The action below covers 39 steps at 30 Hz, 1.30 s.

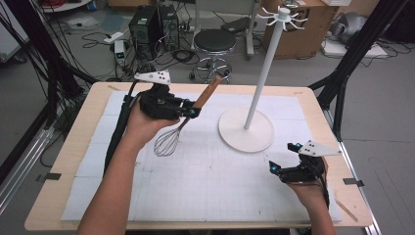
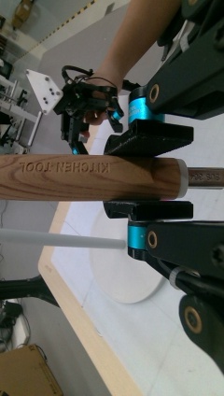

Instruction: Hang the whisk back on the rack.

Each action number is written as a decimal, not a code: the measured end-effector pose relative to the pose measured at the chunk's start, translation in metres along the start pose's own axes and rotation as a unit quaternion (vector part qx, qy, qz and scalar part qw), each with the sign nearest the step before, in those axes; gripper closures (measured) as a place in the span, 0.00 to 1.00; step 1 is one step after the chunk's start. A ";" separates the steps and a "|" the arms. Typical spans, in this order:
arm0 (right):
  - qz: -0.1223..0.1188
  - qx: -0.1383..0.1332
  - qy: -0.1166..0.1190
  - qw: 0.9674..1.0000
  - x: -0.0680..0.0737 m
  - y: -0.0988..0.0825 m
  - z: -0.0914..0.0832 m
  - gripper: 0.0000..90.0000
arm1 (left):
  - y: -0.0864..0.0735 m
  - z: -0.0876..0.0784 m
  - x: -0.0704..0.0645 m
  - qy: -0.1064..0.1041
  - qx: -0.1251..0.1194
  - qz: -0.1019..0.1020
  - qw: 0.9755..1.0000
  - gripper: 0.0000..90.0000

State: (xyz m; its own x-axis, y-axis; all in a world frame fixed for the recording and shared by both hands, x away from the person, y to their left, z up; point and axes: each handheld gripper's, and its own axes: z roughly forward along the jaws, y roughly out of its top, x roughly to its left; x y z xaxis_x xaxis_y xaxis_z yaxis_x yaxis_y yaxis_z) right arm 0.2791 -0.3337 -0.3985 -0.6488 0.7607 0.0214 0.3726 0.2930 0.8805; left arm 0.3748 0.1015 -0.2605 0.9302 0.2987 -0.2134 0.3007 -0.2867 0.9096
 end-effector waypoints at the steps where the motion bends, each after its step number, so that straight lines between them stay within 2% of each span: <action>1: 0.001 0.000 0.000 1.000 0.000 0.000 0.000 0.01 | 0.008 0.004 -0.001 -0.007 -0.007 0.002 1.000 0.77; 8: -0.002 0.001 0.000 1.000 0.000 0.000 0.000 0.01 | 0.031 0.014 -0.002 -0.022 -0.014 0.014 1.000 0.77; 14: 0.000 -0.002 0.002 1.000 0.001 0.001 -0.001 0.01 | 0.056 0.021 -0.001 -0.027 -0.016 0.040 0.999 0.77; 25: 0.003 -0.008 0.003 1.000 -0.001 0.001 -0.003 0.01 | 0.082 0.035 0.003 -0.031 -0.021 0.038 0.999 0.77; 31: 0.005 -0.012 0.003 1.000 -0.002 0.001 -0.005 0.01 | 0.102 0.045 0.005 -0.037 -0.032 0.037 0.998 0.77; 39: 0.004 -0.011 0.003 1.000 -0.001 0.001 -0.004 0.01 | 0.115 0.049 0.011 -0.041 -0.039 0.037 0.998 0.77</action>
State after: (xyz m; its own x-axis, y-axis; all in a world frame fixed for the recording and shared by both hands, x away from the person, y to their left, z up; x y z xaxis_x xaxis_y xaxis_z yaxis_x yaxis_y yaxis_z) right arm 0.2778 -0.3366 -0.3956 -0.6503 0.7591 0.0315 0.3628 0.2738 0.8908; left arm 0.4296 0.0272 -0.1754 0.9644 0.2021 -0.1708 0.2167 -0.2330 0.9480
